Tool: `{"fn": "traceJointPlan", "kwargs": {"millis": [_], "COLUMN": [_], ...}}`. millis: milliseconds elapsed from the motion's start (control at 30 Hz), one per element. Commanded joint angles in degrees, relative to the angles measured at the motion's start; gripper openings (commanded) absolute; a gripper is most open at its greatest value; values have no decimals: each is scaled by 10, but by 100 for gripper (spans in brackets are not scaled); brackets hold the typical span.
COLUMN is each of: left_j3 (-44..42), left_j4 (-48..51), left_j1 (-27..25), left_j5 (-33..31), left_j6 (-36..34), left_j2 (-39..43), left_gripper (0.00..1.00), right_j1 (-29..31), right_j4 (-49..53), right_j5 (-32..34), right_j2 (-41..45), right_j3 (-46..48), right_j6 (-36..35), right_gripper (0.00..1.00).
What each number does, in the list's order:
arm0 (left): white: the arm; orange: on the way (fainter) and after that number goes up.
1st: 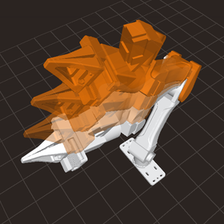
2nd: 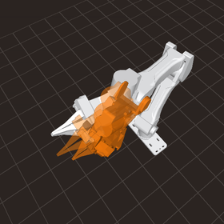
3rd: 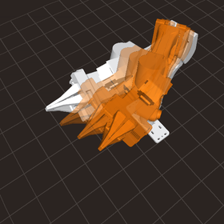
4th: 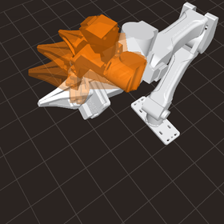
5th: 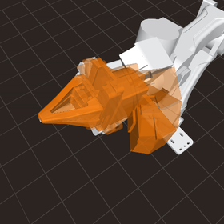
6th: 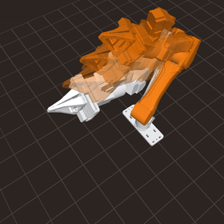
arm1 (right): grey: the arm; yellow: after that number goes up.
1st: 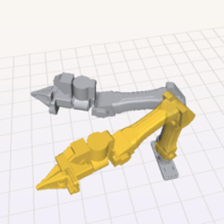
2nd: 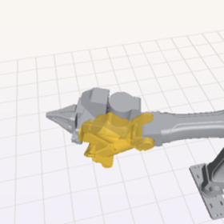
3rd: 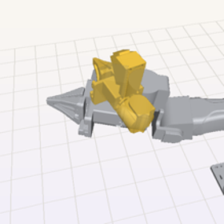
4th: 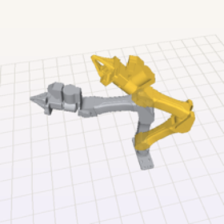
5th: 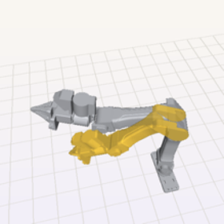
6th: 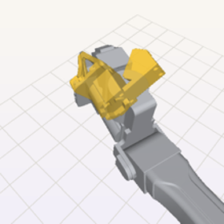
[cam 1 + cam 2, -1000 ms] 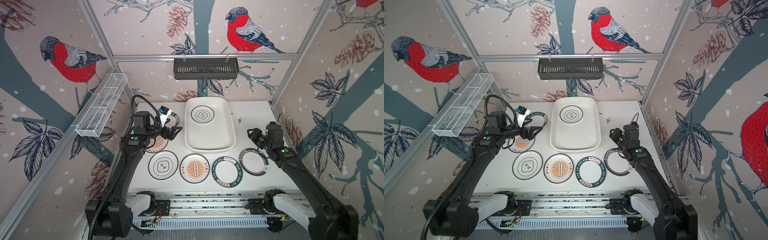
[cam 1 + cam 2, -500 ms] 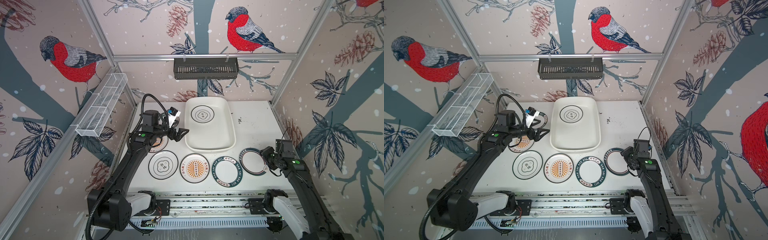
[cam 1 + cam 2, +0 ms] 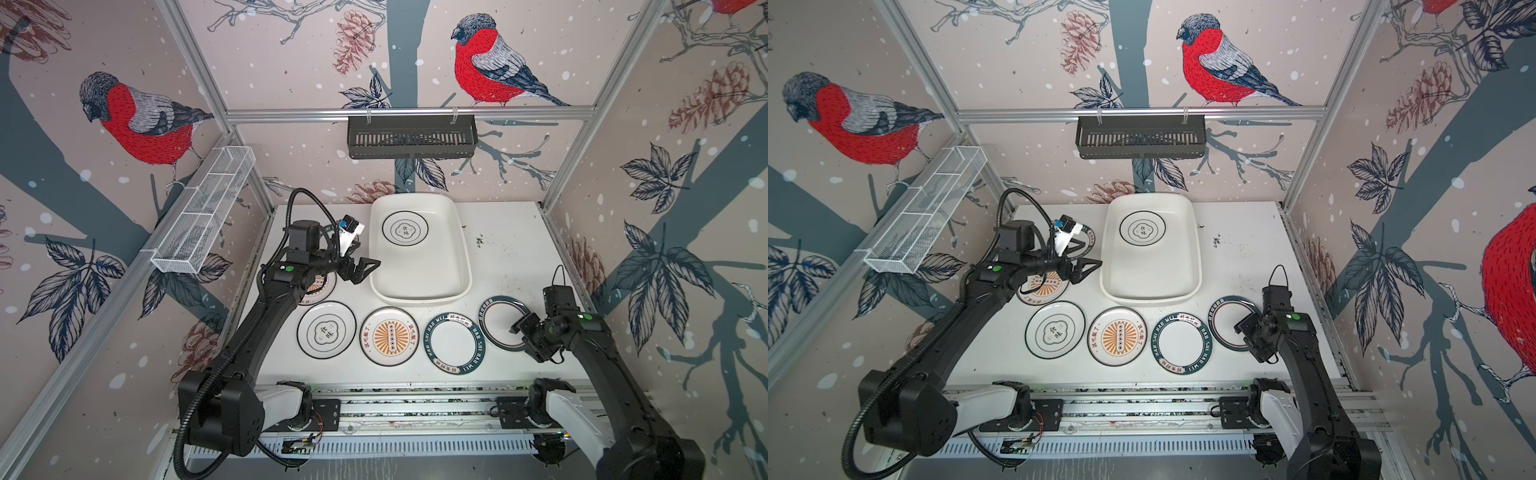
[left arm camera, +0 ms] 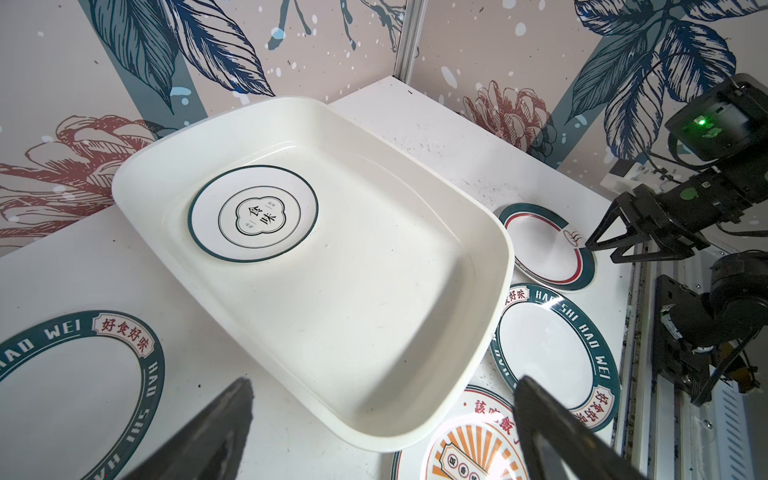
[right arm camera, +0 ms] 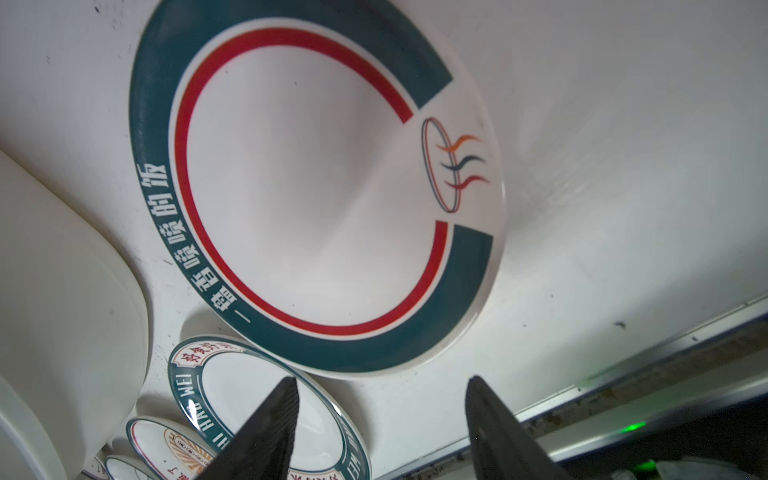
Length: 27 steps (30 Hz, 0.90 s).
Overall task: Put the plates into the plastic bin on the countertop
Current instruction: 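Move the right gripper back toward the red-and-green rimmed plate, then lower the right gripper onto the red-and-green plate rim and pinch it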
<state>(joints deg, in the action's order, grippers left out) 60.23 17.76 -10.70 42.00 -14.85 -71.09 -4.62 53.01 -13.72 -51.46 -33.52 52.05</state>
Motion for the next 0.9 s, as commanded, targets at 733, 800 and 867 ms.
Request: {"fn": "traceJointPlan", "kwargs": {"millis": [733, 800, 867], "left_j3": [2, 1, 1], "left_j4": [-36, -38, -41], "left_j1": [-3, -4, -4], "left_j5": [14, 14, 14], "left_j6": [8, 10, 12], "left_j2": [-6, -7, -8], "left_gripper": [97, 97, 97], "right_j1": [-1, -1, 0], "right_j4": [-100, -113, -126], "right_j5": [-54, -56, -61], "right_j2": [6, 12, 17], "right_j3": [91, 96, 105], "right_j6": [40, 46, 51], "right_gripper": [61, 60, 59]}}
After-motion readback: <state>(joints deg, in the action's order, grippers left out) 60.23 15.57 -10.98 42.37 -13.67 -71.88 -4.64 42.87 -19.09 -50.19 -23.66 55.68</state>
